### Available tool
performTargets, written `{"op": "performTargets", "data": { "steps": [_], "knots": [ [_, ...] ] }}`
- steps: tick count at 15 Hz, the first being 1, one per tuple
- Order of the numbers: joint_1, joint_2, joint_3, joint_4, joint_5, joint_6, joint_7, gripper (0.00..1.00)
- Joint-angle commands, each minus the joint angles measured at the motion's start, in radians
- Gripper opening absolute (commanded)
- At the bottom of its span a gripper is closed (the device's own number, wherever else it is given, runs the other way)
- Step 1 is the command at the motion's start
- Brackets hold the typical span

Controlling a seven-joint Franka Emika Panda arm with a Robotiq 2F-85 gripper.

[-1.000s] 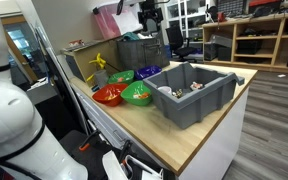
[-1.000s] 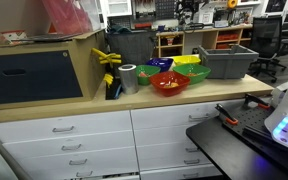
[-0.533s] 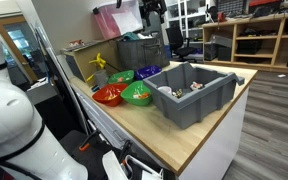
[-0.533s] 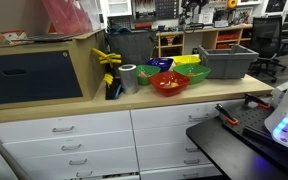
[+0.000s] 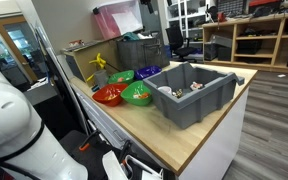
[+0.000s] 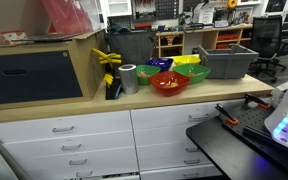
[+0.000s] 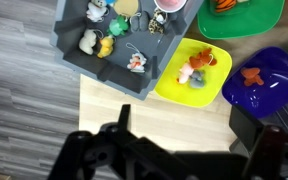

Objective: Move two items from the grey object to the green bowl

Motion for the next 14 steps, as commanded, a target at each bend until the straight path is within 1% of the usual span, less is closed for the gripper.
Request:
{"op": "performTargets", "data": {
  "steps": [1,3,5,6,8,9,11,14],
  "knots": [
    [-0.019,-0.161,-0.03,-0.151,-0.004,0.062,-0.097,1.0],
    [-0.024,-0.226,-0.048,-0.214,0.0,0.079,-0.123,1.0],
    [-0.025,-0.285,-0.056,-0.275,-0.003,0.072,-0.116,1.0],
    [-0.024,-0.311,-0.054,-0.3,-0.006,0.042,-0.1,1.0],
    [-0.027,-0.355,-0.041,-0.342,-0.017,-0.057,-0.053,1.0],
    [-0.02,-0.288,-0.059,-0.275,-0.001,-0.013,-0.086,1.0],
    [-0.02,-0.325,-0.056,-0.314,-0.002,-0.044,-0.072,1.0],
    [-0.02,-0.338,-0.055,-0.328,-0.002,-0.045,-0.071,1.0]
  ]
}}
